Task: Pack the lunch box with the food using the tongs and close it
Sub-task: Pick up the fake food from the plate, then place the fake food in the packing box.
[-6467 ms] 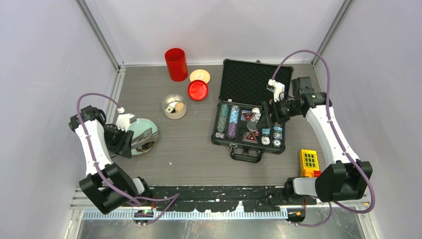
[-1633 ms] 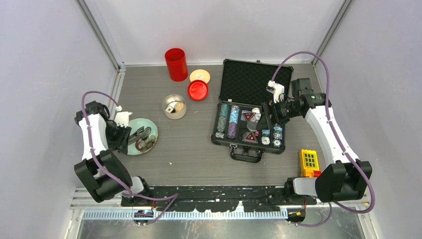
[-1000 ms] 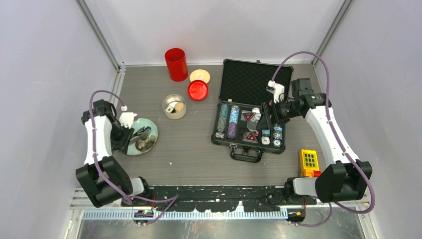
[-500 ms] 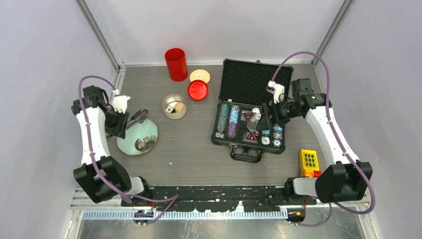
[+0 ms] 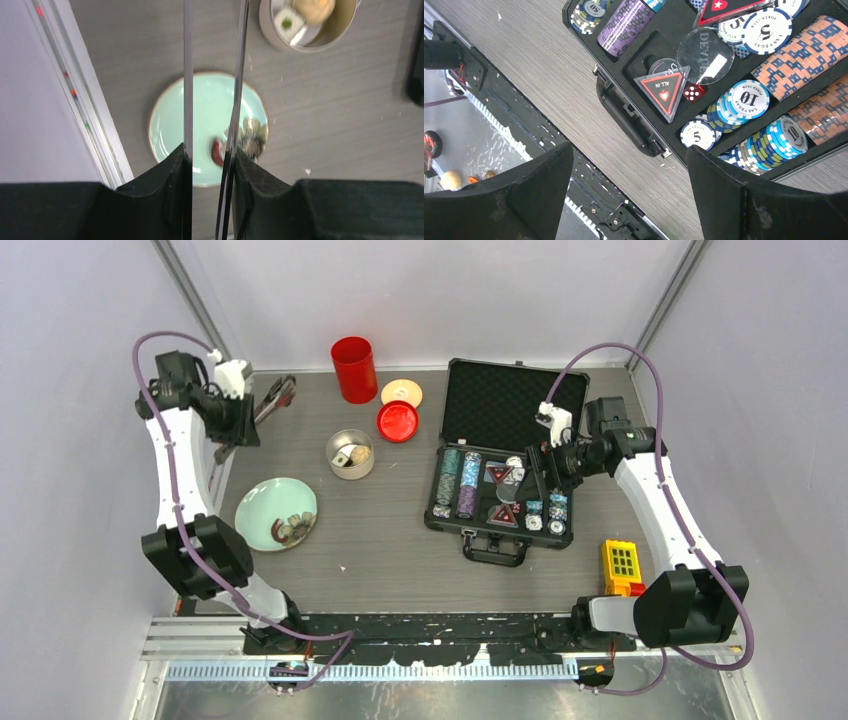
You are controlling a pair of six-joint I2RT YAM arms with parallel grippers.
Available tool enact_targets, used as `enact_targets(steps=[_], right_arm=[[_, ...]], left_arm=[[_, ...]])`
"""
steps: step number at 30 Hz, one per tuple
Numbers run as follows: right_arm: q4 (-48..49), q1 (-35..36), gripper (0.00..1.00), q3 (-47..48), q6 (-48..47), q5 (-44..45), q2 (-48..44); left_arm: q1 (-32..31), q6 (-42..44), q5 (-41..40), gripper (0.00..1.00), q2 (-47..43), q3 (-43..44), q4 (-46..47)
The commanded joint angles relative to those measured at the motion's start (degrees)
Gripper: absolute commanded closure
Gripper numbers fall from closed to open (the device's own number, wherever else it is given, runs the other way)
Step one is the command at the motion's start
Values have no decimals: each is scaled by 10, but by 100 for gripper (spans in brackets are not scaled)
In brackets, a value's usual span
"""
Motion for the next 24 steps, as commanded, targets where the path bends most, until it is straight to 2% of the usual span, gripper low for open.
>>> enact_targets(steps=[1, 8, 15, 24], right_arm=[[0, -3, 12, 27, -8, 7, -2], [6, -3, 12, 28, 1, 6, 6], [8, -2, 12, 22, 0, 12, -10], [8, -3, 12, 20, 0, 27, -20]], left_arm=[[-30, -75, 24, 100, 38, 81, 102], [-101, -145, 6, 100, 118, 175, 197], [-157, -183, -36, 100, 203, 233, 246], [-193, -165, -55, 97, 276, 275, 231]])
